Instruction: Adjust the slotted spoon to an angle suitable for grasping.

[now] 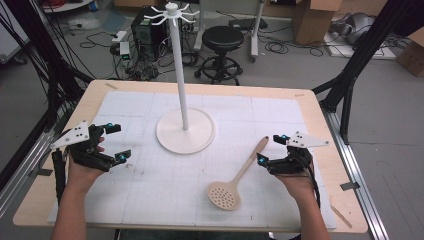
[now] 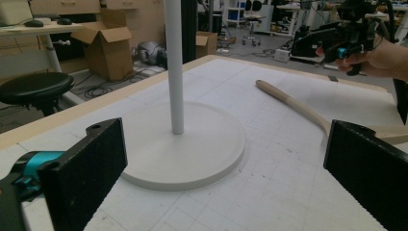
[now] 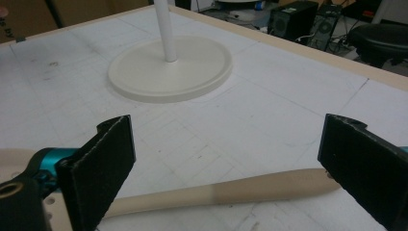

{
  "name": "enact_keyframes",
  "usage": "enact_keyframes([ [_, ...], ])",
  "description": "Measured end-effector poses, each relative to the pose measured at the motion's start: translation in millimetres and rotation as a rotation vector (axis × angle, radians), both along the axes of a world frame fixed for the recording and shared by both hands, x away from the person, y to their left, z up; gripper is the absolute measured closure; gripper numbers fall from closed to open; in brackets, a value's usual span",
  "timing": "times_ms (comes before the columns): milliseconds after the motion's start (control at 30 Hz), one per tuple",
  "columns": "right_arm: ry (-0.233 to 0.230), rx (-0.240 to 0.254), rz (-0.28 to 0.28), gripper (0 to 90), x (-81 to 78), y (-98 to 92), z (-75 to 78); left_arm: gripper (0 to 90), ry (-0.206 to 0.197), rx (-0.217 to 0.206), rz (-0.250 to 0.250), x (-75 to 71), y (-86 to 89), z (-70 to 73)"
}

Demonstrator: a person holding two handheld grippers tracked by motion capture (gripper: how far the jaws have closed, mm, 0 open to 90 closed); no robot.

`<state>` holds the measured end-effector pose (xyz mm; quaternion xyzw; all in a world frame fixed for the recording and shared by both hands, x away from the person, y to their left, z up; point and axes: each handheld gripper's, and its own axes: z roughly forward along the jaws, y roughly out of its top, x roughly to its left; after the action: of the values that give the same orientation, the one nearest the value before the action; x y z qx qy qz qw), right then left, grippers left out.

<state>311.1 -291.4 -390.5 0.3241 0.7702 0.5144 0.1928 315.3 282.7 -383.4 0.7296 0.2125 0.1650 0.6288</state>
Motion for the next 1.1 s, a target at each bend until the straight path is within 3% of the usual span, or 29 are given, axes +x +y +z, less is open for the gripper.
enact_keyframes([
  [33,0.000,0.000,0.000,8.4,0.0,0.0,0.0,1.8,-0.002,-0.004,0.001,-0.2,0.1,0.2],
  [67,0.012,-0.008,0.020,16.6,0.6,1.2,-0.6,1.9,-0.004,-0.006,0.003,-0.4,0.8,0.6],
  [167,0.012,-0.025,0.024,21.6,1.2,3.7,-1.7,1.9,-0.002,-0.001,0.009,-1.3,2.0,0.9],
  [267,0.035,-0.063,0.032,40.9,2.8,6.9,-3.2,1.9,-0.002,0.003,0.012,-2.0,3.0,1.5],
  [400,0.029,-0.062,0.016,51.0,4.5,9.3,-1.3,1.9,-0.006,-0.003,0.012,-2.2,2.6,1.8],
  [533,0.019,-0.091,-0.010,56.5,8.0,14.1,-2.3,1.9,0.001,-0.001,0.008,-2.0,1.8,1.2],
  [600,0.031,-0.134,-0.014,63.1,16.9,19.6,-3.6,1.9,-0.004,-0.004,0.007,-2.3,2.2,1.7],
  [733,0.047,-0.159,-0.031,69.7,28.8,24.4,-4.6,1.9,-0.004,-0.004,0.010,-2.2,2.9,1.8],
  [833,0.080,-0.204,-0.045,83.5,46.5,28.9,-10.1,1.9,-0.004,-0.007,0.012,-2.3,3.9,1.9],
  [933,0.111,-0.247,-0.073,89.7,58.3,29.6,-18.0,1.8,-0.003,-0.009,0.011,-2.7,3.7,2.0],
  [1100,0.173,-0.262,-0.136,89.8,73.0,24.2,-30.5,1.9,-0.004,-0.011,0.010,-2.9,3.6,2.1],
])
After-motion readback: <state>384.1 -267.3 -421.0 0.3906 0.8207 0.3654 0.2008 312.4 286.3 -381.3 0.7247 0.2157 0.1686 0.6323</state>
